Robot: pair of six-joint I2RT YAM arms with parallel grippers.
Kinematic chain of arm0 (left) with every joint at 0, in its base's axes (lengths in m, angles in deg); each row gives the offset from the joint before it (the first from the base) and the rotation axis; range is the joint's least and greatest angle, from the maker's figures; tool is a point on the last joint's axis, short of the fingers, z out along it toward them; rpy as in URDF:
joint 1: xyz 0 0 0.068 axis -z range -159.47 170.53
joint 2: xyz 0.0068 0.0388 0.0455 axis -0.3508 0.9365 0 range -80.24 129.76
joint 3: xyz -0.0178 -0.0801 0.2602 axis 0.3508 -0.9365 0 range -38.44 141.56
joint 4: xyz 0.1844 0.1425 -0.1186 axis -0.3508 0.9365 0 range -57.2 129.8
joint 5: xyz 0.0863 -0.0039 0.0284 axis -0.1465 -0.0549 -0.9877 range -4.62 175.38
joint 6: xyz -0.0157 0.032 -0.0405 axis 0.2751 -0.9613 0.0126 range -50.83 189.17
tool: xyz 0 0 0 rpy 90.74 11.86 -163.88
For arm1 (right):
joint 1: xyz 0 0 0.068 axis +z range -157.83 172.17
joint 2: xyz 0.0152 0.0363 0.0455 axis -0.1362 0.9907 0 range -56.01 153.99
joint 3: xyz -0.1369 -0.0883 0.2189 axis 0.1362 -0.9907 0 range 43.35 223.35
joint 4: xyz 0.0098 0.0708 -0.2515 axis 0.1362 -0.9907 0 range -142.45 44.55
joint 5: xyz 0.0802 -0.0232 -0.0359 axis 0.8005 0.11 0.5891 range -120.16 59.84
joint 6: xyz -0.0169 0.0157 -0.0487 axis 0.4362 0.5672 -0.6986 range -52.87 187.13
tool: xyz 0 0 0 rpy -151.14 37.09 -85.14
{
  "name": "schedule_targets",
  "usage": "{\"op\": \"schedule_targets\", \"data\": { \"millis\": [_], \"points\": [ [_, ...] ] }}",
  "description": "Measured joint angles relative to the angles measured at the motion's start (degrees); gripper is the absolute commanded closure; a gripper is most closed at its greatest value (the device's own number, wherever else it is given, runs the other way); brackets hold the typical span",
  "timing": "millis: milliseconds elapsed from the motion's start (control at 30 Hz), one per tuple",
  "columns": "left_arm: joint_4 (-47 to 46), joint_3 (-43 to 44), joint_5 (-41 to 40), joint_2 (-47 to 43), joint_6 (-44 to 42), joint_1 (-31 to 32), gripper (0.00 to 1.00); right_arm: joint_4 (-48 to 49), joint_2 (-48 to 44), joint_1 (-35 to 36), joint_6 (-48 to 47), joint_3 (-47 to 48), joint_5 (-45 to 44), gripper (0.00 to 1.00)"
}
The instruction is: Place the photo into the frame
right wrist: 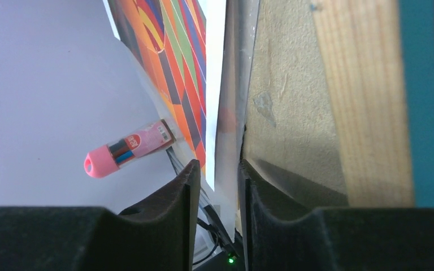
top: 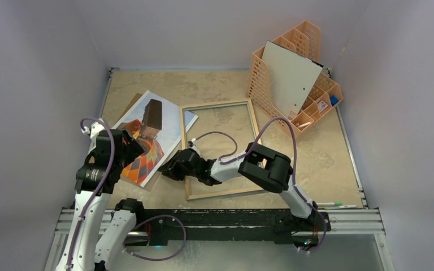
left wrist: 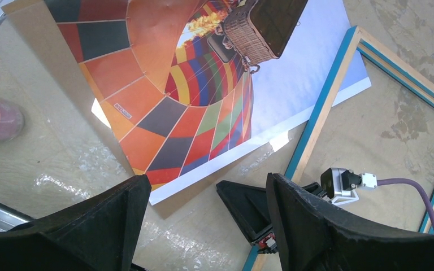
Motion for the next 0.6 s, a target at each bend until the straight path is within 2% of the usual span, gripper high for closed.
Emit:
{"op": "schedule_targets", "data": {
  "millis": [267,433,533,600],
  "points": [
    [0.0,0.0,0.4,0.2,0.0,0.0,0.21,8.8,0.7,-1.2,-1.8,-3.4,1.2,0.74],
    [0.0,0.0,0.6,0.4,0.3,0.0,0.22,12.7,1.9,-1.9,-2.4,-3.6,2.0,0.70],
    [0.0,0.0,0.9,0.6,0.5,0.0,0.22,12.1,2.2,-2.0,-2.3,-2.7,2.1,0.67],
    [0.0,0.0,1.0,0.9,0.5,0.0,0.21,8.1,2.4,-2.1,-2.3,-0.2,2.1,0.67]
  ]
}}
